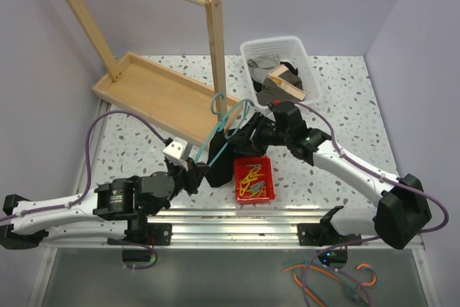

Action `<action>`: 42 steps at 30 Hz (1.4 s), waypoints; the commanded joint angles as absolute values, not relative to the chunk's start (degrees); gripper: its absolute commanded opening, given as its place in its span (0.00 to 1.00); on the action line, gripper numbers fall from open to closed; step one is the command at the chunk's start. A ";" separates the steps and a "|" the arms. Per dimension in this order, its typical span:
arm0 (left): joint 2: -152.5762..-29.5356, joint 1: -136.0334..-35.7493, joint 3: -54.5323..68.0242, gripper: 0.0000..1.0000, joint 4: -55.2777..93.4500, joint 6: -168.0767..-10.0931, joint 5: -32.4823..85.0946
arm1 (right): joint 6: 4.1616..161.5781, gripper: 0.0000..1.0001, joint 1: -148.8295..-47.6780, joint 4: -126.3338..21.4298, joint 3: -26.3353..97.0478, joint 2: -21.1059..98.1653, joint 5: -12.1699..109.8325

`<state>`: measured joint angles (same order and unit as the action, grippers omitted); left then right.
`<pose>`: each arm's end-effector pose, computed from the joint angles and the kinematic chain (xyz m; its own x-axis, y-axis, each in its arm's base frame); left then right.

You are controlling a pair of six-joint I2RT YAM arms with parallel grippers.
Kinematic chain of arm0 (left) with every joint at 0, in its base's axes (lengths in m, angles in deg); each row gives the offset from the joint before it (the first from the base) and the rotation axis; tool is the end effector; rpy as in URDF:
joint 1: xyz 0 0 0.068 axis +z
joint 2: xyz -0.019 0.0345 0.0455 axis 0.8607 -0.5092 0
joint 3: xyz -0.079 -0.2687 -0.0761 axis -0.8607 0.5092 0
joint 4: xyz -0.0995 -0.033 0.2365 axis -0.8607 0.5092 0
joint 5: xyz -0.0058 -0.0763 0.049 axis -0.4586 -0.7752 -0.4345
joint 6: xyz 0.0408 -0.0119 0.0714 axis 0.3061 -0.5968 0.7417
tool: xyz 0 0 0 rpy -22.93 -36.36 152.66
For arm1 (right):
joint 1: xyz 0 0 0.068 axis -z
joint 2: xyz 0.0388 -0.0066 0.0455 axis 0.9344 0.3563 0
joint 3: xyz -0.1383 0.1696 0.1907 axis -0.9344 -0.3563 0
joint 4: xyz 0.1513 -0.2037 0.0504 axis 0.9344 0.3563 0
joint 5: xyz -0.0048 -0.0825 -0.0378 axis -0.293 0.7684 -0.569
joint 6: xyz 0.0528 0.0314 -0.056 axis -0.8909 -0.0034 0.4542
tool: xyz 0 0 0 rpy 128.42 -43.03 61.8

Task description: Remove the underwear clipped to the hanger

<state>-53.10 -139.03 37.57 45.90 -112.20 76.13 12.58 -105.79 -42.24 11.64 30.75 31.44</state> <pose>0.0750 -0.1423 0.3156 -0.4079 -0.1363 -0.9028 0.4771 0.8113 -0.3381 0.2259 0.2065 0.2768 -0.9028 0.4290 0.0309 0.2317 0.4247 0.8752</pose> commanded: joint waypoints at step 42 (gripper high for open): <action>-48.96 -139.02 38.66 0.00 45.36 -112.22 77.99 | 13.92 0.64 -103.32 -37.67 21.68 33.82 35.03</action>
